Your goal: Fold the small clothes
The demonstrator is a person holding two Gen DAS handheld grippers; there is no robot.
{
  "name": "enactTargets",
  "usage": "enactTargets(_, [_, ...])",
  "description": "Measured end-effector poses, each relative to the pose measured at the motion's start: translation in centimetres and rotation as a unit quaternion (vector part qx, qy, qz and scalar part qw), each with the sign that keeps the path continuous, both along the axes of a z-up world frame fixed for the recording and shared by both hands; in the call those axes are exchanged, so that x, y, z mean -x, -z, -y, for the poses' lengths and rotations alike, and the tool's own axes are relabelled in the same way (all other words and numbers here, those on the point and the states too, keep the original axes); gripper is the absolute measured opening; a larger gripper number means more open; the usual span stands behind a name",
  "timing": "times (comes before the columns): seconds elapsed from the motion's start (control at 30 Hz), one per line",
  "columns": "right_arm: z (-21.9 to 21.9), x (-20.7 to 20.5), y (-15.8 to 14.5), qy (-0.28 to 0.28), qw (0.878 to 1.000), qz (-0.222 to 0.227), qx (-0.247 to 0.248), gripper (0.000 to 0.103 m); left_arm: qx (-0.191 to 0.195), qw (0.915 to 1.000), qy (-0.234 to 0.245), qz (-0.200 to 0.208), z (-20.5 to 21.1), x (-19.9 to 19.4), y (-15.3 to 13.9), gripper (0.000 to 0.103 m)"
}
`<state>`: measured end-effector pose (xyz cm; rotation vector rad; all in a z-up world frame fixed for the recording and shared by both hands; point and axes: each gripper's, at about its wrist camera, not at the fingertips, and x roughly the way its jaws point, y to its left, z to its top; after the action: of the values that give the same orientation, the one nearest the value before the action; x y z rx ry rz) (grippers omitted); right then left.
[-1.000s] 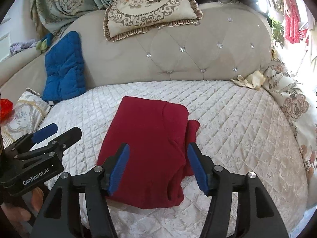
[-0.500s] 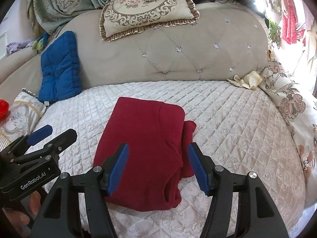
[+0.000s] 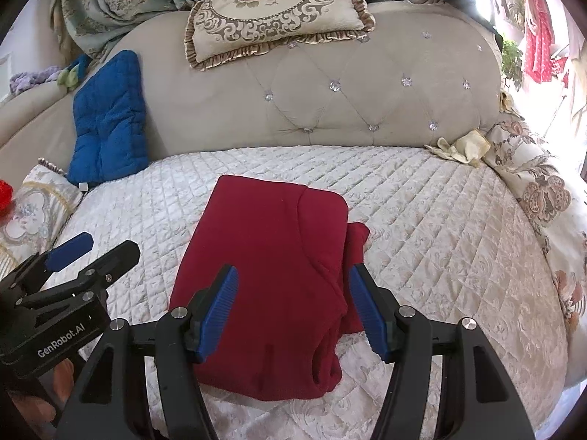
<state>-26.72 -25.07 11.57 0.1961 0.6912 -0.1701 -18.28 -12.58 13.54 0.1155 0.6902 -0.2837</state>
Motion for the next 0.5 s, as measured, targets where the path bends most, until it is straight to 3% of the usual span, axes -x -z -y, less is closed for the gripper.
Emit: enactTargets(0.5, [0.7,-1.2,1.7,0.007,1.0,-0.023,0.0,0.043,-0.003,0.9998,-0.004,-0.02,0.1,-1.1,1.4,0.079])
